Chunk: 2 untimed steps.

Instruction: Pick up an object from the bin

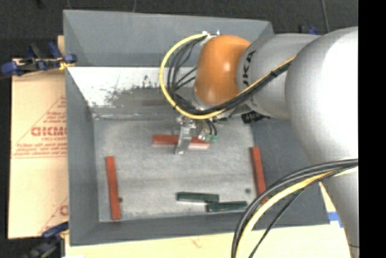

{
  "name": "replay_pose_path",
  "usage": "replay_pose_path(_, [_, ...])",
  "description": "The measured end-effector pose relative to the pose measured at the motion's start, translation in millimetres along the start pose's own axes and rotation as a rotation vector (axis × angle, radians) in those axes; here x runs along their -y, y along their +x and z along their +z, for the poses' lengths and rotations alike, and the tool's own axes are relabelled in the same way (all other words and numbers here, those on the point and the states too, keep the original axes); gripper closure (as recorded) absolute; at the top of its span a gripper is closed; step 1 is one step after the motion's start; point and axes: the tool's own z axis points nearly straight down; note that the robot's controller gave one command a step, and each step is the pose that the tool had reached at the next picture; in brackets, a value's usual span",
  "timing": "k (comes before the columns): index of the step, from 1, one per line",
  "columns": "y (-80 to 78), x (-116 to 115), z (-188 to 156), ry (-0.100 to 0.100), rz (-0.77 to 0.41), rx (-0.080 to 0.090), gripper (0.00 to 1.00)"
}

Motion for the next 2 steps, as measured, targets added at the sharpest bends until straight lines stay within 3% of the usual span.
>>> replay_pose_path(1, [-5.5, -7, -123, -0.001, 0.024, 0.008, 1.00])
replay_pose_path(2, [0.7, 5, -240, 0.003, -0.443, 0.005, 1.00])
